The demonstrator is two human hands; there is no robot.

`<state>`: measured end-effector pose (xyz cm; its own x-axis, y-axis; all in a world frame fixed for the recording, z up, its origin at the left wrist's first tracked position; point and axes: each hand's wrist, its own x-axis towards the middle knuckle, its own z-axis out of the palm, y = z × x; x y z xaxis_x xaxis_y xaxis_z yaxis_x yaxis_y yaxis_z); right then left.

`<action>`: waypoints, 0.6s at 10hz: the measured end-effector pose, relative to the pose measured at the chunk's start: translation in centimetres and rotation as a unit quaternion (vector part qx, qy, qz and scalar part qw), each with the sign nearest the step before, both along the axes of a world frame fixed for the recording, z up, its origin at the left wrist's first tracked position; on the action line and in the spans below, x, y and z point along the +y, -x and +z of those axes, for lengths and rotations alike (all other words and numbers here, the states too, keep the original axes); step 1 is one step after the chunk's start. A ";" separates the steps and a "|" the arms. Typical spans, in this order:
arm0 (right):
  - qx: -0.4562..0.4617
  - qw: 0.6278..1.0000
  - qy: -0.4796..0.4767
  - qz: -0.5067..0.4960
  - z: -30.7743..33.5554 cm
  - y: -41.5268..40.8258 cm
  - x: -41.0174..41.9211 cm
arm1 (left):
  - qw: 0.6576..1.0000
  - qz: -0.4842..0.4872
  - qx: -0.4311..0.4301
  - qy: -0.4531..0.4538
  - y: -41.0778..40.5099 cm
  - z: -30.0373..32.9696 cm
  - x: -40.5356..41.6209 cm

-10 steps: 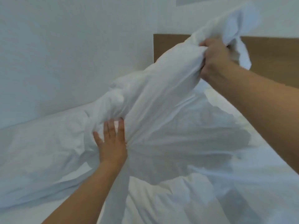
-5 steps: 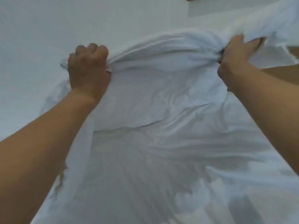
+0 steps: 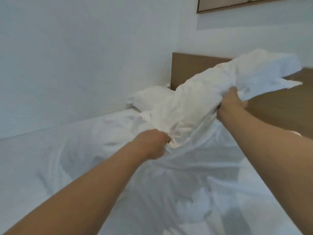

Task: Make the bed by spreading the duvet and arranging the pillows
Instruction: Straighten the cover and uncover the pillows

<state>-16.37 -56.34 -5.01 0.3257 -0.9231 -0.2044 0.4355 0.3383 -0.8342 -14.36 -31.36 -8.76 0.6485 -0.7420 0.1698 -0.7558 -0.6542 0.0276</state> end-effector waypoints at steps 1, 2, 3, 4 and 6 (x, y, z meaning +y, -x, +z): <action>0.088 0.991 -0.085 0.054 -10.2 1.1 3.2 | 0.999 -0.042 -0.015 -0.010 2.2 -8.1 1.1; 0.161 0.978 -0.079 0.107 -16.9 5.5 10.3 | 0.990 0.021 -0.126 0.059 2.4 -12.9 6.1; 0.211 0.966 -0.080 0.123 -22.0 6.3 14.0 | 0.980 0.005 -0.195 0.033 5.0 -17.8 11.3; 0.250 0.952 -0.093 0.152 -23.8 5.5 15.4 | 0.981 -0.005 -0.178 -0.073 6.1 -20.1 14.7; 0.204 0.947 -0.199 0.149 -25.6 3.8 16.9 | 0.966 0.075 -0.068 -0.236 2.0 -23.7 17.5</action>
